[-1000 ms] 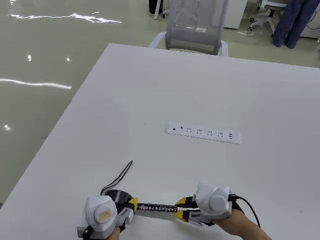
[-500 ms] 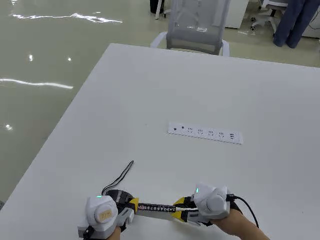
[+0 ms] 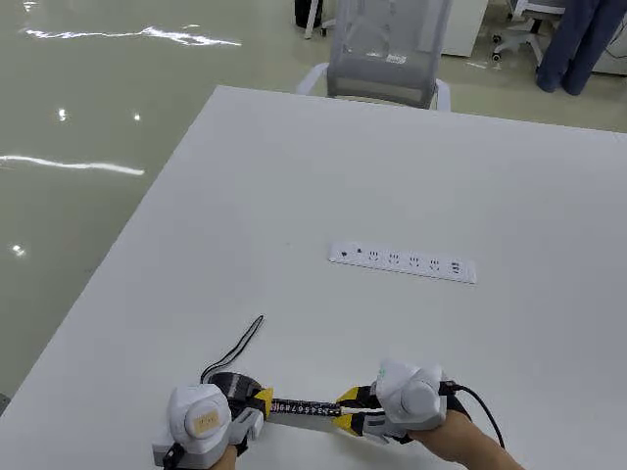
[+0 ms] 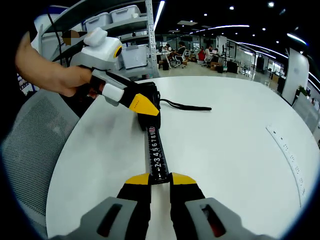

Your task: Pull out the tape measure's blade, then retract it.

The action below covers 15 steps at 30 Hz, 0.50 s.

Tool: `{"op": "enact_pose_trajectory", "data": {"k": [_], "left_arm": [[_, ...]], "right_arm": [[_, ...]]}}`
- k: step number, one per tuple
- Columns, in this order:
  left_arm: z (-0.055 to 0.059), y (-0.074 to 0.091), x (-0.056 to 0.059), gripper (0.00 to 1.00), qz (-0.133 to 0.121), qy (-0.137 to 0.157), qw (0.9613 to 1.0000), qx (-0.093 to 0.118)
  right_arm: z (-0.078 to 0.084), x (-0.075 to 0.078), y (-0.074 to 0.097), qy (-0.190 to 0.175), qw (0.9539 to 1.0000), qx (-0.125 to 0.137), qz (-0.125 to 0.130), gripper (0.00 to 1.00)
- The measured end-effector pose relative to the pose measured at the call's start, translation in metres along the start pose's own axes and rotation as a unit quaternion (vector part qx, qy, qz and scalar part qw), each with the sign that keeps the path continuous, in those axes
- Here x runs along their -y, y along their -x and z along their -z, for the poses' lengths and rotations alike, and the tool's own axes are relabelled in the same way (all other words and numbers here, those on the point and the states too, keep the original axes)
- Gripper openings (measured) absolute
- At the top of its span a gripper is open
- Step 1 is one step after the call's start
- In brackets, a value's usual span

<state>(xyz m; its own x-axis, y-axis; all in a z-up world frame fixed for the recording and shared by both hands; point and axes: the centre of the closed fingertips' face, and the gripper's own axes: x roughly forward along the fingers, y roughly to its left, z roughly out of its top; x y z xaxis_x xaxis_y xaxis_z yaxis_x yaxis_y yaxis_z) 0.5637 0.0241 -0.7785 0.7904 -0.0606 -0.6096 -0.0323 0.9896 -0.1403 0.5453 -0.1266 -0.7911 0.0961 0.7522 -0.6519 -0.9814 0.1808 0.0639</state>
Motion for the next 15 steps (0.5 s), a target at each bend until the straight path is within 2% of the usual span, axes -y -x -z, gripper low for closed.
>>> {"op": "enact_pose_trajectory", "data": {"k": [15], "left_arm": [[-0.0001, -0.0003, 0.0000, 0.61, 0.001, -0.003, 1.0000, -0.001]], "right_arm": [[-0.0032, -0.0017, -0.0072, -0.003, 1.0000, 0.001, -0.003, 0.12]]}}
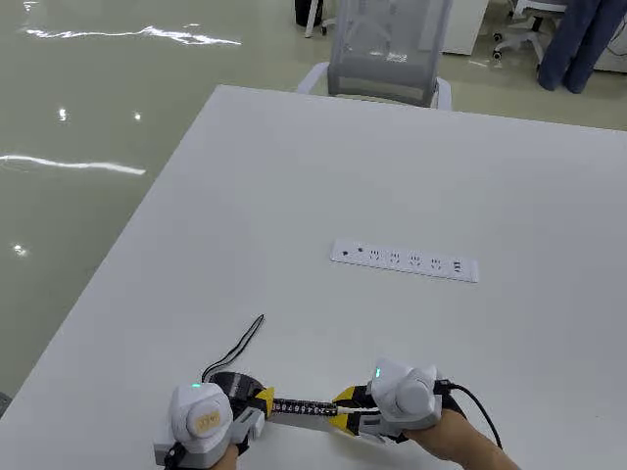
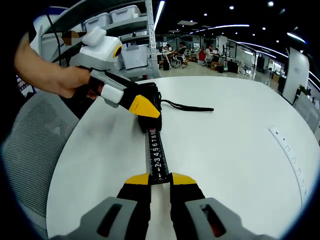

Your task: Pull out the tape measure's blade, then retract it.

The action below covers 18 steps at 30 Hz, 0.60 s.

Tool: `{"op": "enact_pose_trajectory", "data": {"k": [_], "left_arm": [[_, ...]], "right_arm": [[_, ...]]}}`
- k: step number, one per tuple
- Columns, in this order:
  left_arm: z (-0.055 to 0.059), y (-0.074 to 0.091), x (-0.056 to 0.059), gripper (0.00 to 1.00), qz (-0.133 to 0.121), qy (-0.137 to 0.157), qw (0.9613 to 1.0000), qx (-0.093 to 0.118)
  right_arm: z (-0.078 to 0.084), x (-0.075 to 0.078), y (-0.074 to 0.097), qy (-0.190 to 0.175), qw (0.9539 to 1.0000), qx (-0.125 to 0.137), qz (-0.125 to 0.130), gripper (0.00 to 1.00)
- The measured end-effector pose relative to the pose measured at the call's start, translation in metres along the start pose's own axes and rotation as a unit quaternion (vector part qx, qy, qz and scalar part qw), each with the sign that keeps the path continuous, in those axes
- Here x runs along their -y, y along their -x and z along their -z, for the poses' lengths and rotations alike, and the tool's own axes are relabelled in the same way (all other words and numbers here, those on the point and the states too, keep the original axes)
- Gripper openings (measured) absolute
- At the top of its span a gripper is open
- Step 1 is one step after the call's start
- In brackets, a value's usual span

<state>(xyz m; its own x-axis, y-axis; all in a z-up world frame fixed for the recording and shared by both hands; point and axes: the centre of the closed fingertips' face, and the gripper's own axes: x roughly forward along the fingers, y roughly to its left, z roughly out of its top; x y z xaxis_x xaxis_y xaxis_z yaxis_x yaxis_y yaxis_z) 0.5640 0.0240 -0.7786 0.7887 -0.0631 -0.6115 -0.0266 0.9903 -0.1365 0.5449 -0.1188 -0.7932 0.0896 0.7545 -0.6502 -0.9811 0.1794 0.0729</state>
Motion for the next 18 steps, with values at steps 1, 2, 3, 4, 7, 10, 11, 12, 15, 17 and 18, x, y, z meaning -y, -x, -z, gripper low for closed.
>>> {"op": "enact_pose_trajectory", "data": {"k": [1, 2, 3, 4, 7, 10, 11, 12, 15, 17, 18], "left_arm": [[-0.0002, 0.0003, 0.0001, 0.61, 0.000, 0.000, 1.0000, 0.000], [-0.0004, 0.0005, 0.0001, 0.61, 0.000, 0.000, 1.0000, 0.000], [-0.0005, 0.0006, 0.0001, 0.61, 0.001, 0.000, 1.0000, 0.000], [0.0000, 0.0000, -0.0001, 0.61, 0.001, 0.000, 1.0000, 0.000], [0.0003, -0.0004, -0.0003, 0.61, 0.001, 0.001, 1.0000, 0.000], [0.0002, 0.0000, -0.0003, 0.61, 0.003, 0.001, 1.0000, -0.001], [0.0003, 0.0000, -0.0003, 0.61, 0.003, 0.001, 1.0000, -0.001], [-0.0001, 0.0007, 0.0001, 0.61, 0.003, 0.000, 1.0000, -0.001], [0.0000, 0.0004, 0.0001, 0.61, 0.003, 0.000, 1.0000, -0.001], [0.0003, -0.0002, -0.0002, 0.61, 0.004, 0.001, 1.0000, -0.001], [0.0004, -0.0004, -0.0005, 0.61, 0.005, 0.002, 1.0000, -0.001]], "right_arm": [[-0.0005, -0.0002, -0.0003, 0.000, 1.0000, 0.000, 0.000, 0.12], [-0.0012, -0.0006, -0.0010, 0.000, 1.0000, 0.001, 0.000, 0.12], [-0.0020, -0.0012, -0.0012, 0.000, 1.0000, 0.001, 0.000, 0.12], [-0.0026, -0.0016, -0.0015, 0.000, 1.0000, 0.001, -0.001, 0.12], [-0.0027, -0.0009, -0.0039, 0.001, 1.0000, 0.002, 0.000, 0.12], [-0.0040, -0.0017, -0.0054, 0.002, 1.0000, 0.002, -0.001, 0.12], [-0.0044, -0.0021, -0.0057, 0.002, 1.0000, 0.003, -0.002, 0.12], [-0.0048, -0.0027, -0.0063, 0.002, 1.0000, 0.003, -0.002, 0.12], [-0.0057, -0.0027, -0.0075, 0.002, 1.0000, 0.003, -0.002, 0.12], [-0.0061, -0.0027, -0.0081, 0.003, 1.0000, 0.003, -0.002, 0.12], [-0.0067, -0.0027, -0.0083, 0.002, 1.0000, 0.004, -0.002, 0.12]]}}
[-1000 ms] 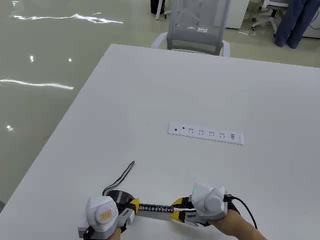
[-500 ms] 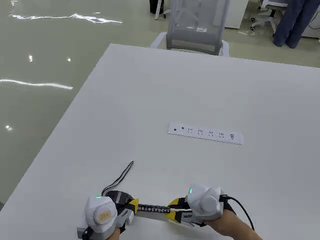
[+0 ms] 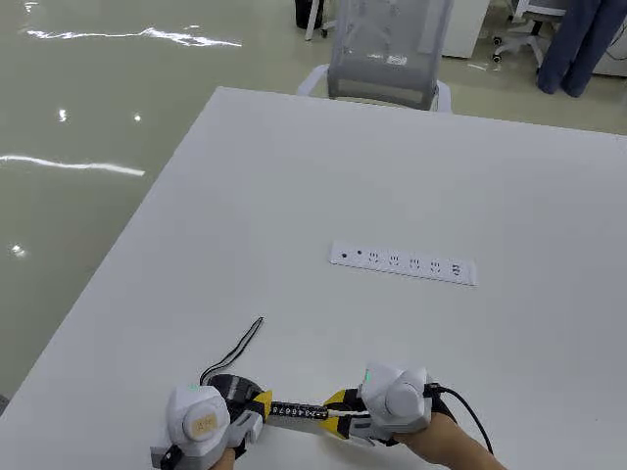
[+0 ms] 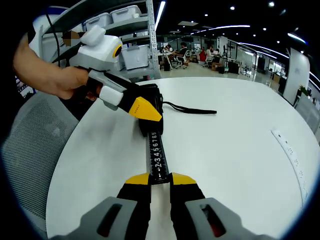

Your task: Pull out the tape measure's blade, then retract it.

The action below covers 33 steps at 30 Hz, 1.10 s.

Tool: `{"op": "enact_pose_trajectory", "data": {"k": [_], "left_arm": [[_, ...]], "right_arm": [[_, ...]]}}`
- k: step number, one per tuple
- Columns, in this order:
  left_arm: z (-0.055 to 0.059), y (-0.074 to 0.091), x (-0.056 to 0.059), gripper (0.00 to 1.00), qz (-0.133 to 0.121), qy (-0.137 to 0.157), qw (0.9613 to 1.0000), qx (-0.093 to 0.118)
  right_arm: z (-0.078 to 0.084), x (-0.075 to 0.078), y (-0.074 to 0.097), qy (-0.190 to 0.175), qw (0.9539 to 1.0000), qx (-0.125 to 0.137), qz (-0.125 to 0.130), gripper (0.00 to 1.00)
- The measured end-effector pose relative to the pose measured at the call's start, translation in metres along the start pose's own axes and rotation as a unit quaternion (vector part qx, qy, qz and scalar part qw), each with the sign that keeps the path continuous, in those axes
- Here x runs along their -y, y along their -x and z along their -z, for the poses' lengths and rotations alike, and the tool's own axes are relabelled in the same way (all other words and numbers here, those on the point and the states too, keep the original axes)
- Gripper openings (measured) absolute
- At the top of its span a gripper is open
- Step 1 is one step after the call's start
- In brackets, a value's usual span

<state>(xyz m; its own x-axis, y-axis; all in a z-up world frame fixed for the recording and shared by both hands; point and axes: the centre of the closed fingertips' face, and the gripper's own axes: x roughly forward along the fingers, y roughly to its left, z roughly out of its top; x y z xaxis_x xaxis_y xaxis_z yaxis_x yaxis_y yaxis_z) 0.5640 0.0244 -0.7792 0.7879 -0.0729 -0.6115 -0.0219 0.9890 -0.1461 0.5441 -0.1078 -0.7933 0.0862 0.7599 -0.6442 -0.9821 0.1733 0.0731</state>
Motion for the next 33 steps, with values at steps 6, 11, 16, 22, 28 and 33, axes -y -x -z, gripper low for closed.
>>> {"op": "enact_pose_trajectory", "data": {"k": [6, 11, 16, 22, 28, 33], "left_arm": [[-0.001, 0.001, 0.000, 0.61, 0.000, 0.000, 1.0000, -0.001], [-0.001, 0.001, 0.000, 0.61, 0.001, 0.000, 1.0000, -0.001], [-0.001, 0.001, 0.000, 0.61, 0.002, 0.000, 1.0000, -0.001], [-0.001, 0.001, 0.000, 0.61, 0.002, -0.001, 1.0000, -0.002], [0.000, 0.000, 0.000, 0.61, 0.003, 0.000, 1.0000, -0.001], [0.000, -0.001, -0.001, 0.61, 0.004, 0.000, 1.0000, -0.001]], "right_arm": [[-0.001, 0.000, -0.004, -0.001, 1.0000, 0.001, -0.001, 0.12], [-0.003, -0.001, -0.005, -0.002, 1.0000, 0.002, -0.001, 0.12], [-0.004, -0.002, -0.007, -0.002, 1.0000, 0.003, -0.003, 0.12], [-0.007, -0.002, -0.011, 0.000, 1.0000, 0.004, -0.004, 0.12], [-0.008, -0.002, -0.014, 0.000, 1.0000, 0.004, -0.004, 0.12], [-0.010, -0.002, -0.018, -0.002, 1.0000, 0.005, -0.004, 0.12]]}}
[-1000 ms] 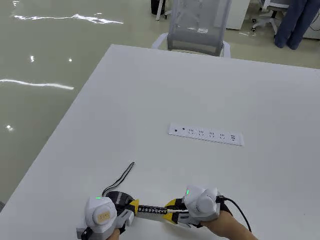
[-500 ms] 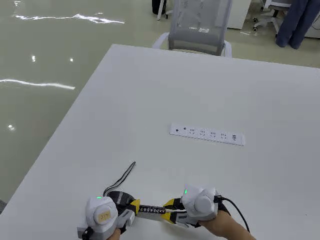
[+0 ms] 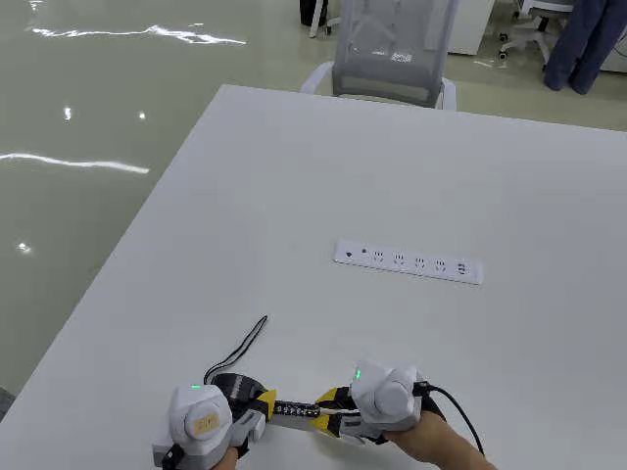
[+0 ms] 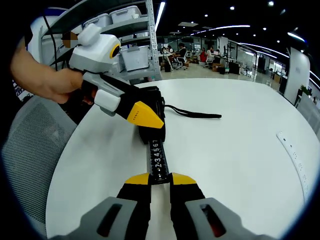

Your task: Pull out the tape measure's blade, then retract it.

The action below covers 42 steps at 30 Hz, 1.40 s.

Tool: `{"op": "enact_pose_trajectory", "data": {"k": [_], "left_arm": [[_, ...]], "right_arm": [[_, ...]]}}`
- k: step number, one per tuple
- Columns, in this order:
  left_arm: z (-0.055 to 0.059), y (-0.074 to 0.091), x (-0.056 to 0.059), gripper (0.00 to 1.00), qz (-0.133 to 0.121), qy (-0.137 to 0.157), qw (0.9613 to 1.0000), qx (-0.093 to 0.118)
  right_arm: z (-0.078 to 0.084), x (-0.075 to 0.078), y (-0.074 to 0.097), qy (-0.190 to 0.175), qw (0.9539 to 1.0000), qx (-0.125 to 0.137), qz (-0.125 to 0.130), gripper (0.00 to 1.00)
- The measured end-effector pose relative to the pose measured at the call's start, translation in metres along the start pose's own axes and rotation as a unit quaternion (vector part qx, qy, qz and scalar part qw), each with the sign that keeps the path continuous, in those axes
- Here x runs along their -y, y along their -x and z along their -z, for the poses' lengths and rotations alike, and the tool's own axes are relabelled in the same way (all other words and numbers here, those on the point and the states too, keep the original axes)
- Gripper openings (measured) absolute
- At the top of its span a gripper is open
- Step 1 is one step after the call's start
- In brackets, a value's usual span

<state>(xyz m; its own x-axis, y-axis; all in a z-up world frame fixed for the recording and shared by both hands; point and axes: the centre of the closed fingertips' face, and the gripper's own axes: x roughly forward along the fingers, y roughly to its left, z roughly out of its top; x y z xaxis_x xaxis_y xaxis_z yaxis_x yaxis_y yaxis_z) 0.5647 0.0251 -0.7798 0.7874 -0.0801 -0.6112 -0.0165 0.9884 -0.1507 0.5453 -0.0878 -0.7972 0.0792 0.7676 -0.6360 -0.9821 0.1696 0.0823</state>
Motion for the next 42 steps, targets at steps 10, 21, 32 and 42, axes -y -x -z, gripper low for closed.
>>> {"op": "enact_pose_trajectory", "data": {"k": [10, 21, 32, 42], "left_arm": [[0.000, 0.001, 0.000, 0.61, 0.003, 0.002, 1.0000, -0.002], [0.000, 0.000, 0.001, 0.61, 0.004, 0.002, 1.0000, -0.001], [0.000, 0.000, 0.001, 0.61, 0.007, 0.004, 1.0000, -0.004], [0.001, 0.000, 0.001, 0.61, 0.010, 0.004, 0.9999, -0.005]], "right_arm": [[-0.003, -0.001, -0.005, 0.002, 1.0000, 0.000, -0.002, 0.12], [-0.004, -0.001, -0.011, 0.003, 1.0000, 0.000, -0.003, 0.12], [-0.007, -0.002, -0.015, 0.003, 1.0000, 0.000, -0.005, 0.12], [-0.010, -0.003, -0.021, 0.004, 1.0000, 0.000, -0.008, 0.12]]}}
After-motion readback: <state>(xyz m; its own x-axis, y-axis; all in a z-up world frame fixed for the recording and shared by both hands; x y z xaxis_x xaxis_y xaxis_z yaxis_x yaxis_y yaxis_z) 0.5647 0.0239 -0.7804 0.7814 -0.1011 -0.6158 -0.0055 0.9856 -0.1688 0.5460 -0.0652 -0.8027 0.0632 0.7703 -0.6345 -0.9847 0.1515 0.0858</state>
